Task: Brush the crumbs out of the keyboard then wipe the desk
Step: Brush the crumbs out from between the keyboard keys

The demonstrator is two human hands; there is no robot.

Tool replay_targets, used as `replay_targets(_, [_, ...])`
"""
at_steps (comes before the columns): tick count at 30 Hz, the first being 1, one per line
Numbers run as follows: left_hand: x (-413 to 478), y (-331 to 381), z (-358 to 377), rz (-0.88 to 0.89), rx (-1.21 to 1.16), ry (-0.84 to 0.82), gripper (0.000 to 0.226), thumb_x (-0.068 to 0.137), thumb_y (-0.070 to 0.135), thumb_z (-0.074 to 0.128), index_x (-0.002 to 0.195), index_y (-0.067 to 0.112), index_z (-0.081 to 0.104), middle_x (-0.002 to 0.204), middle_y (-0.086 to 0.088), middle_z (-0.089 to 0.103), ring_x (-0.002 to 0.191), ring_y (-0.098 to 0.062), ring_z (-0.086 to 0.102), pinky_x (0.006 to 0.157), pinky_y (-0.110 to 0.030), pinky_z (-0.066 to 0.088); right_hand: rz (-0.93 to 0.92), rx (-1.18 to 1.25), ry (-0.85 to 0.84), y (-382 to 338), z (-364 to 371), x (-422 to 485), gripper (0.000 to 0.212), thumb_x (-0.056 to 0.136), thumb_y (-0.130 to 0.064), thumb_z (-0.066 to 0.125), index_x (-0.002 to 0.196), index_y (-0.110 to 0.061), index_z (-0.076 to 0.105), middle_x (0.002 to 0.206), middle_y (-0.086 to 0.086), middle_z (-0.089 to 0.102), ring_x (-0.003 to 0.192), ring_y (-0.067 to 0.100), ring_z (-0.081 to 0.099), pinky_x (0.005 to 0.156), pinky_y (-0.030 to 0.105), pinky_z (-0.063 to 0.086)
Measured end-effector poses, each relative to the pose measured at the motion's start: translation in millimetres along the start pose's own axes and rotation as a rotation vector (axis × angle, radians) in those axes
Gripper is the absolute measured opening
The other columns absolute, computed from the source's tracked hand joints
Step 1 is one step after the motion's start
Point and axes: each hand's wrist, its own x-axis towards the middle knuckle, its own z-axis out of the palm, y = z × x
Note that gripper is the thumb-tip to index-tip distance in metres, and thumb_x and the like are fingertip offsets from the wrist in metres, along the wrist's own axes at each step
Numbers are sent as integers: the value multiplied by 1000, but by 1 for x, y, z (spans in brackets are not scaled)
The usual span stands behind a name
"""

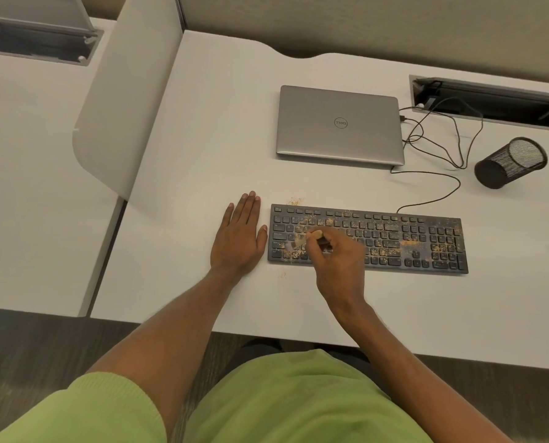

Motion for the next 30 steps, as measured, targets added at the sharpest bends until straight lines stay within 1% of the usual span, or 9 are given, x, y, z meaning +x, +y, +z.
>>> replay_targets(5, [-1, 0, 0, -2, 7, 1, 69, 112, 43, 26, 172, 13, 10, 180, -2, 7, 165, -11, -2, 135, -39, 3, -4, 43, 30, -11, 8, 1, 12, 99, -12, 69, 94, -20, 77, 77, -15, 70, 77, 3, 67, 66, 14, 52])
replay_targets(9, [-1, 0, 0, -1, 11, -3, 68, 112, 41, 29, 172, 13, 10, 180, -3, 8, 166, -14, 1, 135, -39, 3, 43, 56, -19, -11, 18, 4, 14, 100, -16, 67, 94, -17, 80, 77, -13, 72, 75, 2, 67, 65, 13, 50])
replay_targets(11, [0, 0, 0, 1, 5, 3, 68, 112, 40, 30, 172, 13, 11, 179, -3, 10, 166, -14, 4, 135, -39, 5, 60, 51, -8, -7, 18, 3, 17, 101, -15, 66, 91, -14, 79, 76, -10, 73, 73, 5, 68, 65, 18, 53])
replay_targets(14, [0, 0, 0, 2, 4, 9, 69, 111, 40, 28, 172, 12, 13, 179, -4, 11, 166, -14, 5, 135, -40, 7, 94, 25, 45, 2, 11, 1, 21, 101, -16, 64, 85, -10, 77, 72, -3, 72, 68, 14, 68, 64, 40, 58])
replay_targets(16, [0, 0, 0, 1, 0, 7, 69, 111, 41, 28, 171, 12, 13, 179, -4, 12, 166, -15, 6, 135, -41, 8, 90, 6, 82, 3, 7, 0, 22, 100, -16, 65, 83, -10, 76, 70, -2, 71, 66, 16, 67, 64, 43, 58])
replay_targets(18, [0, 1, 0, 2, -2, 8, 69, 111, 41, 28, 171, 12, 13, 179, -4, 12, 166, -15, 6, 135, -41, 8, 80, 18, 108, -1, 4, 0, 19, 100, -16, 66, 85, -12, 77, 71, -5, 72, 67, 12, 67, 64, 36, 58])
replay_targets(21, [0, 0, 0, 4, 3, 9, 69, 111, 41, 27, 172, 12, 12, 179, -3, 10, 166, -15, 5, 135, -42, 9, 28, 57, 87, -11, 7, 0, 14, 99, -13, 69, 89, -17, 78, 74, -15, 71, 70, 4, 67, 63, 16, 52])
replay_targets(23, [-1, -1, 0, 4, 5, 5, 69, 111, 42, 25, 172, 12, 11, 180, -3, 10, 166, -15, 4, 135, -42, 9, 20, 59, 35, -14, 12, 0, 15, 98, -12, 69, 91, -22, 78, 76, -20, 70, 73, 1, 68, 65, 11, 50])
replay_targets(30, [0, 0, 0, -1, 5, 1, 69, 111, 42, 26, 172, 12, 12, 179, -4, 11, 166, -15, 5, 135, -41, 8, 56, -26, 15, 1, 11, -3, 17, 99, -15, 66, 85, -13, 76, 75, -5, 72, 71, 13, 68, 66, 42, 57])
